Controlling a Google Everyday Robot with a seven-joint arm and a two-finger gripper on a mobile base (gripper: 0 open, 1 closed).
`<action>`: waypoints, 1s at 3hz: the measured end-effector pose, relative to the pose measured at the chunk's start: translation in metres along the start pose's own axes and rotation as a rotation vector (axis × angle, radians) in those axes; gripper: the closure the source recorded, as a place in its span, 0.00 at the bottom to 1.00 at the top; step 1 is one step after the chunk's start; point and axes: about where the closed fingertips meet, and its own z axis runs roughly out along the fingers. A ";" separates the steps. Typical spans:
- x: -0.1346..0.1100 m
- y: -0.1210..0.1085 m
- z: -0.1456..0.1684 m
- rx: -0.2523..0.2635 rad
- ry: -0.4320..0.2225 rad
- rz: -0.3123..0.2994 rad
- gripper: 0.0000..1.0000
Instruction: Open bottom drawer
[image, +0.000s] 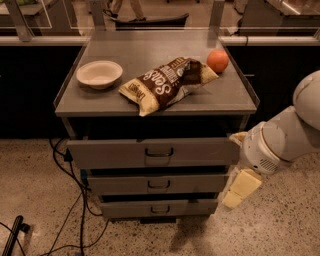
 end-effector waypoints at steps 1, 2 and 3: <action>0.000 0.000 0.000 0.001 0.000 0.003 0.00; -0.001 0.003 0.026 -0.043 -0.027 -0.038 0.00; 0.021 -0.007 0.075 -0.126 -0.069 -0.029 0.00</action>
Offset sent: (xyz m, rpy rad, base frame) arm 0.0074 0.0268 -0.0616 0.0826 0.0364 0.1434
